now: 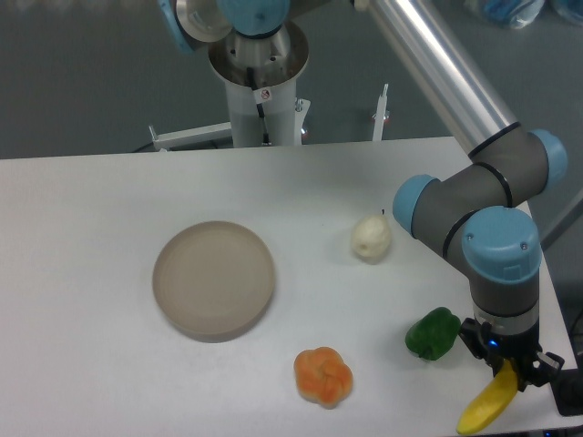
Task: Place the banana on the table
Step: 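Lift the yellow banana in the gripper up and away from the green pepper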
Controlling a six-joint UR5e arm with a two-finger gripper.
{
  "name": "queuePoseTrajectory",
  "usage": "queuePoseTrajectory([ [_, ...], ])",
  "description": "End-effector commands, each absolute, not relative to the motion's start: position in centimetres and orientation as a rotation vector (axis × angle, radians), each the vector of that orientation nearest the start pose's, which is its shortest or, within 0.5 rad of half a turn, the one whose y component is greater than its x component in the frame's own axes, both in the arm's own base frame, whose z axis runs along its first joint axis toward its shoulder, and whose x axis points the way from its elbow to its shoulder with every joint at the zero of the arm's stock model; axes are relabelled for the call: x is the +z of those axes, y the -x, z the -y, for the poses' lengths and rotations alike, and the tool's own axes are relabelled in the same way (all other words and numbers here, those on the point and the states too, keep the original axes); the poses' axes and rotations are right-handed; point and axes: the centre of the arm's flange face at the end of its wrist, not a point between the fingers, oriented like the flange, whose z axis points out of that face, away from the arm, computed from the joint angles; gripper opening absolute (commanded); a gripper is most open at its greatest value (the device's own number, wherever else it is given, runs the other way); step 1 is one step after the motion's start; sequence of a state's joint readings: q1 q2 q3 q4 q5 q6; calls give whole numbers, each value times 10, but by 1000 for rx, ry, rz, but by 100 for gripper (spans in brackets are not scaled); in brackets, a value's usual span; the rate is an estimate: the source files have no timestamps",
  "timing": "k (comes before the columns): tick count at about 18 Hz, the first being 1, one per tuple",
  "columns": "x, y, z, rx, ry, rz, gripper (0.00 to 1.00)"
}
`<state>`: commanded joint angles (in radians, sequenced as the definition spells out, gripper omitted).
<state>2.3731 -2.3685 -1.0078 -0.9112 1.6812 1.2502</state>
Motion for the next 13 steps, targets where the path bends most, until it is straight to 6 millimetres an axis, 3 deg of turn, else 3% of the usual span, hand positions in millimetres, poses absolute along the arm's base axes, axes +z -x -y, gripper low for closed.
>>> queuePoseTrajectory([
  [8, 328, 499, -648, 624, 2883, -618, 34],
  [13, 348, 505, -616, 590, 2871, -638, 34],
])
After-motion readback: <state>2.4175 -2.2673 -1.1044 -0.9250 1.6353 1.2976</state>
